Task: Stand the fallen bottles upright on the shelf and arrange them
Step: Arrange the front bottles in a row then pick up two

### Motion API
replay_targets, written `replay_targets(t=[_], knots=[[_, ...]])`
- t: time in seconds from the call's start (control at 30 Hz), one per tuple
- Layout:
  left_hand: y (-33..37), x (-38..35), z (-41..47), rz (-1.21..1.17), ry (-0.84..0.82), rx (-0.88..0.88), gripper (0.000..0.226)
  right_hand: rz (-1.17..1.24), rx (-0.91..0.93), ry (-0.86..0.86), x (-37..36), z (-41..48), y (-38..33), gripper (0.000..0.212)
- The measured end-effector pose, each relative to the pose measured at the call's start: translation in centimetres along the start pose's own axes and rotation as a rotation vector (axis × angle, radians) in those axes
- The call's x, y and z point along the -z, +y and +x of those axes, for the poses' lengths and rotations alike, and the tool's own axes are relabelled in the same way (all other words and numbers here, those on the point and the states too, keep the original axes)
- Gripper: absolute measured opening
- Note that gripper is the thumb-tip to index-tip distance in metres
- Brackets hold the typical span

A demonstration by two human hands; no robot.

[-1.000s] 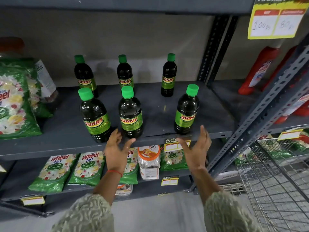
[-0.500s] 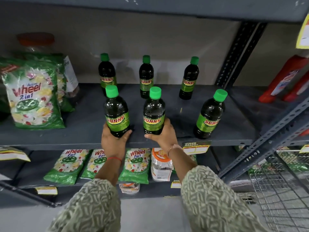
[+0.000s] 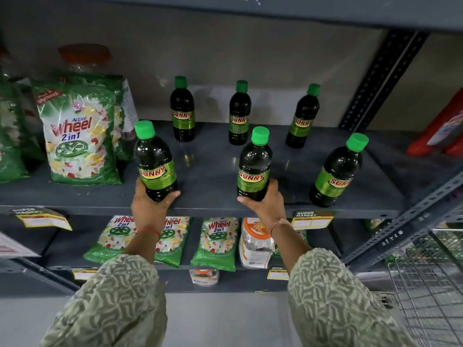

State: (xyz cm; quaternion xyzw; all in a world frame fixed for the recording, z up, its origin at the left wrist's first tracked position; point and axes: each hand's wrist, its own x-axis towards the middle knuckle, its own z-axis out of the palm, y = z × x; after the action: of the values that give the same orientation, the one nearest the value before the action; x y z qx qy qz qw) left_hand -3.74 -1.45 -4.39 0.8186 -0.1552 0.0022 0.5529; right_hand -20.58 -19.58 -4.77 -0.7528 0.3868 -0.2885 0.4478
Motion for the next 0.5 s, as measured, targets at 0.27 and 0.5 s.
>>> replay_targets(t=[0.27,0.5], knots=[[-0.48,0.59,0.13,0.062,-0.069,0.001,0.080,0.000,0.001,-0.047,0.05,-0.13,-0.65,0.075],[0.02,0.06,0.01,0.119,-0.069,-0.003,0.082,0.002,0.014,-0.040,0.07,-0.19,-0.54,0.072]])
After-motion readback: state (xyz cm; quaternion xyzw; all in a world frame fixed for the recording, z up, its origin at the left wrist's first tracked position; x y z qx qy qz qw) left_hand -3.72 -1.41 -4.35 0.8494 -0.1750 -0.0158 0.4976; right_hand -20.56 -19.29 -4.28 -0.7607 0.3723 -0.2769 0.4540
